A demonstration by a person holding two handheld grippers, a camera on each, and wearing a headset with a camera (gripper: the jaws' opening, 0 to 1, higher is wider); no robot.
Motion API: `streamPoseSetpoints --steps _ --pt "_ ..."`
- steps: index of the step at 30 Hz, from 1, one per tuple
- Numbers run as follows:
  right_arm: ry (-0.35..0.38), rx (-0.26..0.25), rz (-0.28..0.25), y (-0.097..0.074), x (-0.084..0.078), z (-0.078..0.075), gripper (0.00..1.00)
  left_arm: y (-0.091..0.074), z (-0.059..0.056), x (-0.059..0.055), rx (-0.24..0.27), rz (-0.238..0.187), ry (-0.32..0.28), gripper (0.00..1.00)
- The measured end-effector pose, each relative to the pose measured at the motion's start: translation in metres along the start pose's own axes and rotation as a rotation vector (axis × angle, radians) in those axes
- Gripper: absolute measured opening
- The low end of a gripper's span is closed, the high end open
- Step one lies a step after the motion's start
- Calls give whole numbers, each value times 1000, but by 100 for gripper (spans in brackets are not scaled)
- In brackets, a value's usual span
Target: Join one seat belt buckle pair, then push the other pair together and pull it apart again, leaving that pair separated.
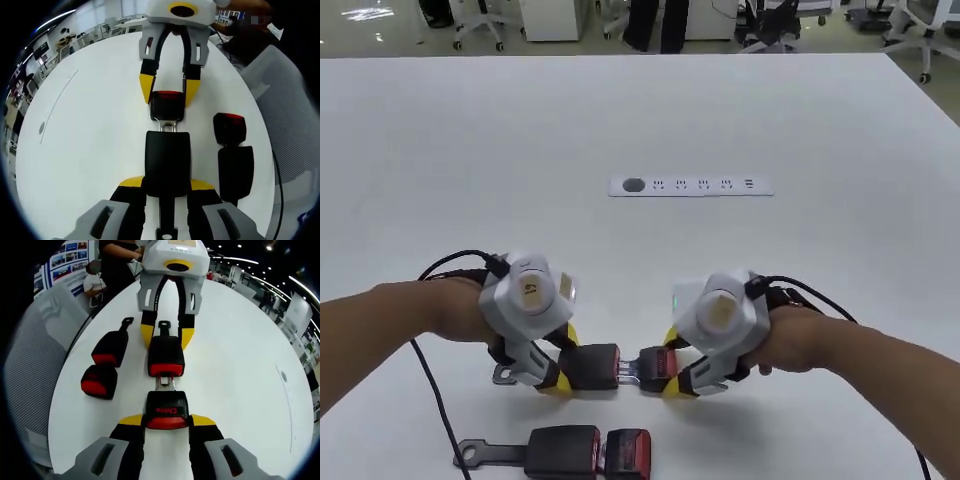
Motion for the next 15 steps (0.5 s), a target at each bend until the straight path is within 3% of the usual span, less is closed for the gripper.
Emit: streamPoseSetpoints --steps 15 --pt "6 -1 38 -7 -19 -1 30 0 0 0 -2 13 5 32"
Point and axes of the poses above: the centre of the closed fingertips' face, and the gripper's own axes: y roughly forward along the fingers, z roughly to its left, x roughly out of its top, the point moved 2 cm from there along -y, roughly backward along the fingers, and after that the axes turned 14 degrees about z, right-handed, at the moved point
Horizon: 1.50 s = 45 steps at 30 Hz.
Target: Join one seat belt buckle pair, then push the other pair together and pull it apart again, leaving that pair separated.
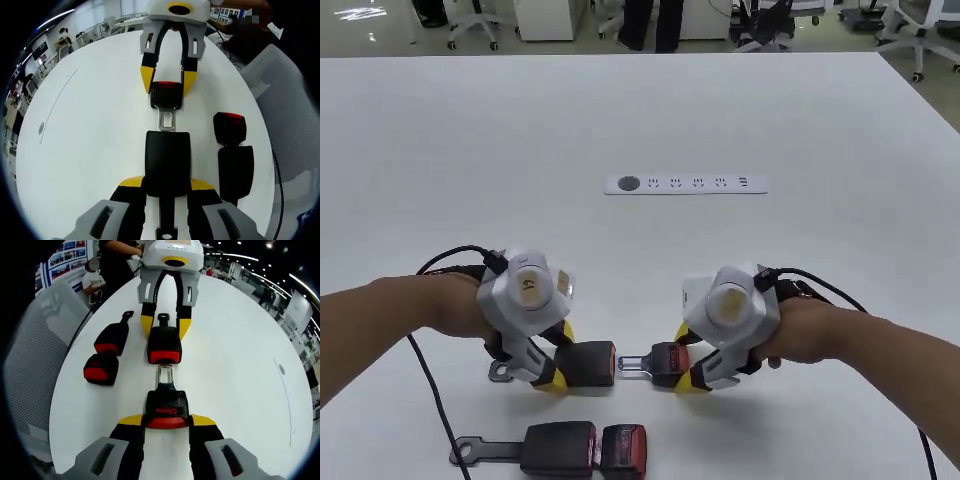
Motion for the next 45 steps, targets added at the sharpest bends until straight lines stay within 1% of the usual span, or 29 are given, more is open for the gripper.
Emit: streamPoseSetpoints --steps 8,15,17,19,22,25,30,37,42,45 --pt "6 -3 21 -6 -13 -1 31 -1 0 0 -3 4 9 32" --pt "7 -1 38 -9 -30 -4 31 -1 -2 1 0 10 28 32" --pt "11 -1 42 -10 -33 -5 31 -1 -1 1 0 6 26 32" --pt "9 1 45 -12 -35 -2 31 -1 -1 1 0 2 22 32" --pt "6 3 48 -12 -38 -4 31 -1 0 1 1 -1 28 33" --pt "7 3 53 -13 -42 -4 31 0 2 -2 7 -5 48 33" --pt "8 10 60 -15 -49 -3 31 -1 0 -1 10 -21 37 33" --pt "4 17 62 -14 -49 -1 32 -1 -1 -1 12 -36 34 33" --pt "21 17 64 -13 -50 -2 32 0 -1 0 15 -22 43 33" --pt "19 14 64 -13 -49 -1 34 -1 0 0 22 -22 35 35"
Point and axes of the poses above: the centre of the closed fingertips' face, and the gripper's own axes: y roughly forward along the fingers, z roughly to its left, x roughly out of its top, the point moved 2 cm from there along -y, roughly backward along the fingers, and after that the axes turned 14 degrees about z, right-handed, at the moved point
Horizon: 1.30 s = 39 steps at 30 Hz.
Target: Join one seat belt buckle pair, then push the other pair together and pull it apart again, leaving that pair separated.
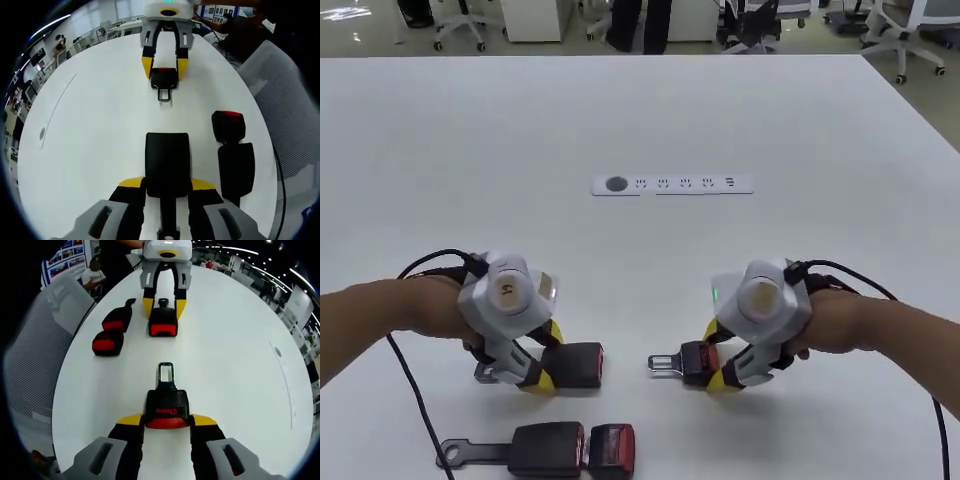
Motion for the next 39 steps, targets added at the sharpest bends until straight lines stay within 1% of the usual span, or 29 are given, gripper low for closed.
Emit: streamPoseSetpoints --steps 3,7,11,12,14,18,21,24,26,28,29,31,32,33,34,36,37,38,39 --pt "-5 -9 3 -1 1 2 41 -1 4 0 28 -2 -26 41" --pt "3 -20 0 -3 0 -1 44 -2 3 -1 39 0 -28 42" --pt "24 -40 -4 -10 -6 -3 46 -4 2 -1 45 -31 -62 42" --pt "30 -39 -7 -11 -6 -2 46 -5 1 -1 46 -33 -66 43" --pt "38 -44 -11 -13 -8 -1 47 -5 1 -4 48 -42 -83 43" --pt "46 -48 -22 -18 -10 2 50 -11 -4 -7 46 -54 -117 45" --pt "54 -55 -24 -19 -13 3 53 -13 -7 -13 50 -64 -136 46" --pt "65 -66 -23 -23 -16 6 54 -17 -10 -18 54 -84 -175 47" --pt "70 -73 -19 -25 -18 7 55 -19 -11 -21 55 -92 -199 50" --pt "77 -84 -20 -26 -20 7 56 -21 -12 -25 66 -106 -220 51" --pt "82 -84 -23 -27 -21 8 57 -23 -13 -26 71 -118 -233 51" --pt "92 -90 -32 -29 -21 11 57 -27 -16 -27 77 -146 -264 52" --pt "96 -94 -35 -30 -22 12 58 -27 -18 -30 82 -158 -280 52" --pt "99 -96 -39 -30 -22 13 60 -27 -21 -32 82 -159 -289 52" --pt "101 -103 -44 -30 -22 13 61 -29 -24 -34 89 -169 -312 52" --pt "119 -113 -59 -33 -23 16 61 -31 -27 -36 93 -193 -344 53" --pt "126 -115 -67 -34 -22 17 62 -32 -30 -38 94 -212 -368 53" --pt "130 -118 -72 -34 -23 18 63 -33 -32 -39 95 -221 -378 53" --pt "138 -122 -80 -35 -23 19 64 -34 -34 -43 105 -231 -394 54"
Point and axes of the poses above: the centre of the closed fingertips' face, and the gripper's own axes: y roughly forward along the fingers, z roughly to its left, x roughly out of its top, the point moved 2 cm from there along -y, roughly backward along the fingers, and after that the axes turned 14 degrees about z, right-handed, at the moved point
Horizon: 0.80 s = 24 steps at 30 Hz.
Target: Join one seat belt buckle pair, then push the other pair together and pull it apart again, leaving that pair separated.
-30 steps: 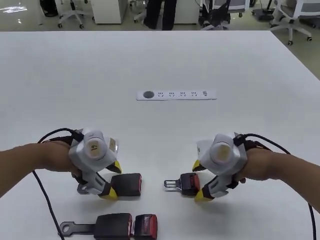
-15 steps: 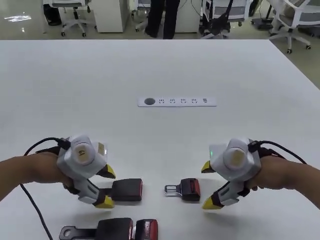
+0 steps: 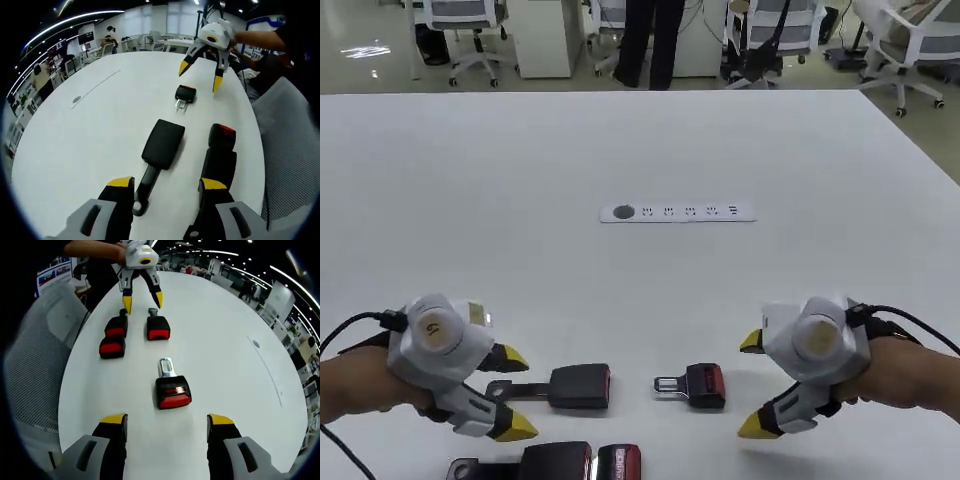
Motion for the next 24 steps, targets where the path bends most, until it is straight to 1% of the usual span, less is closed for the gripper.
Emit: streamPoseSetpoints --steps 2,5,7,9,10,11,13,14,15,17,18,19,20,23,24 --pt "19 -7 -12 -3 -1 5 65 -3 -1 -6 13 -17 -22 55" --pt "44 -9 -33 -5 -2 12 66 -8 -4 -11 27 -43 -65 57" --pt "60 -11 -40 -5 -6 16 67 -11 -4 -18 42 -55 -89 57" --pt "69 -16 -50 -5 -7 20 69 -13 -6 -22 54 -73 -112 58" --pt "79 -20 -60 -7 -8 24 71 -14 -6 -23 57 -74 -117 59" --pt "86 -22 -66 -7 -8 26 73 -15 -5 -27 68 -78 -132 59" --pt "93 -26 -73 -7 -12 32 74 -18 -9 -31 85 -91 -145 60" --pt "98 -31 -81 -7 -13 33 74 -19 -10 -31 92 -102 -155 60" --pt "114 -39 -91 -9 -14 36 74 -20 -13 -30 99 -123 -178 61" --pt "150 -44 -114 -10 -15 40 76 -23 -14 -33 106 -153 -202 63" --pt "158 -49 -124 -11 -15 41 76 -25 -16 -36 111 -166 -211 63" --pt "186 -55 -146 -13 -14 45 77 -26 -20 -39 117 -178 -223 63" --pt "204 -53 -159 -14 -13 48 78 -27 -21 -40 121 -189 -231 64" --pt "262 -67 -199 -15 -13 53 81 -31 -27 -43 144 -239 -256 65" --pt "298 -70 -223 -17 -13 54 82 -31 -35 -42 154 -251 -260 65"
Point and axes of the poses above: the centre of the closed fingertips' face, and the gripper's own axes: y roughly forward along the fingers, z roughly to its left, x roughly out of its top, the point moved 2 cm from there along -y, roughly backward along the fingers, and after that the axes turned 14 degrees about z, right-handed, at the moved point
